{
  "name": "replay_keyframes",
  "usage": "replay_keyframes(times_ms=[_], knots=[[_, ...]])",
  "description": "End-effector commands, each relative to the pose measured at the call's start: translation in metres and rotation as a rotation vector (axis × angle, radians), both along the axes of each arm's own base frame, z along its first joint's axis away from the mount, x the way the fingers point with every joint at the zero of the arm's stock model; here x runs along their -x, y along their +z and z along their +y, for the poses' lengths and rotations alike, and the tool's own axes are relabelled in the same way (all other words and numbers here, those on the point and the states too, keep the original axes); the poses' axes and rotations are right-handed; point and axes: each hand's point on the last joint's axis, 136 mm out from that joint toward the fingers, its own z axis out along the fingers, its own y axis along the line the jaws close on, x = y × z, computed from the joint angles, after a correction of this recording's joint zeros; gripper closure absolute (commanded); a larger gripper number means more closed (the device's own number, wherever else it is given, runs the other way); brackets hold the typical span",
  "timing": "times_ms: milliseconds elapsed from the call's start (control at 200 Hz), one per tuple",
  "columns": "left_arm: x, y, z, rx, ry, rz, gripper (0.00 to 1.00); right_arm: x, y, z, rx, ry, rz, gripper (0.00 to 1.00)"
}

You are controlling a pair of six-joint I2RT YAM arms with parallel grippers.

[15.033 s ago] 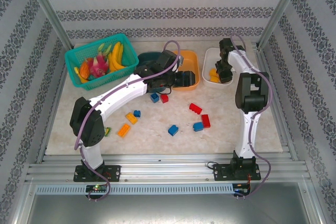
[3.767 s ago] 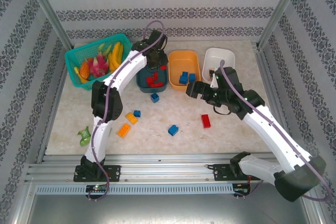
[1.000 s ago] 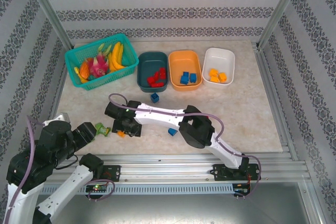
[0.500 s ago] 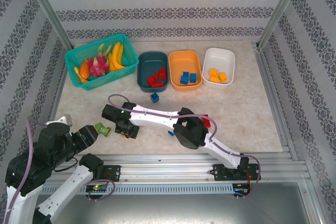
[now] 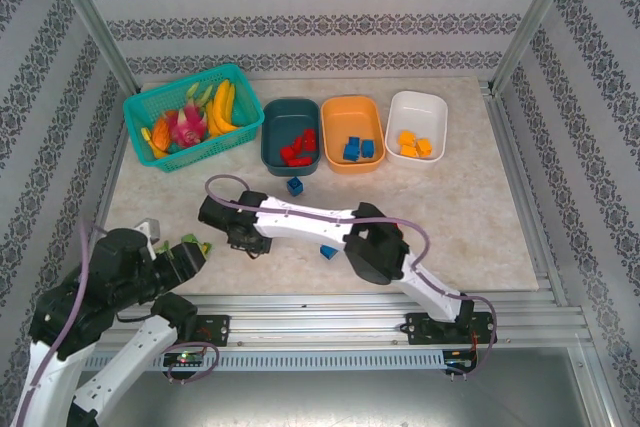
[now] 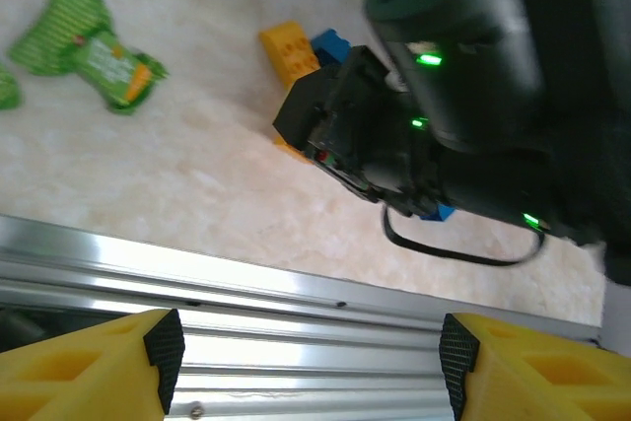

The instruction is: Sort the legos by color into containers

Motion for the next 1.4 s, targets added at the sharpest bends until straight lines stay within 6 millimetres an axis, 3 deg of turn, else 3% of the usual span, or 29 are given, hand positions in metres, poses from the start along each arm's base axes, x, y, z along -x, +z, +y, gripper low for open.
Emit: replay_keyframes(times_ms=[0,220,385,560,784,934,1134,1394], knots=[[-0.036,0.008,-0.038,0.109,-0.084,-0.021,0.28,-0.03,0.083,-0.049,-0.002,0.027,-0.186,0.79],[-0.112,0.028,-0.078,0.155,-0.111,-0.06,0.28,-0.089,0.137,-0.172,0.056,-0.02,-0.287,0.79],[-0.162,0.037,-0.113,0.136,-0.16,-0.081,0.28,-0.148,0.135,-0.274,0.061,-0.106,-0.265,0.79],[-0.207,0.03,-0.155,0.15,-0.188,-0.075,0.28,-0.211,0.117,-0.341,0.067,-0.147,-0.191,0.78],[-0.264,0.02,-0.211,0.164,-0.238,-0.069,0.27,-0.286,0.092,-0.386,0.028,-0.21,-0.169,0.77],[-0.302,0.025,-0.238,0.168,-0.26,-0.109,0.27,-0.327,0.067,-0.394,-0.013,-0.206,-0.163,0.75],[-0.337,0.035,-0.275,0.173,-0.315,-0.143,0.26,-0.353,0.032,-0.42,-0.028,-0.262,-0.122,0.72],[-0.355,0.032,-0.304,0.147,-0.349,-0.144,0.26,-0.365,-0.007,-0.432,-0.071,-0.27,-0.074,0.63]])
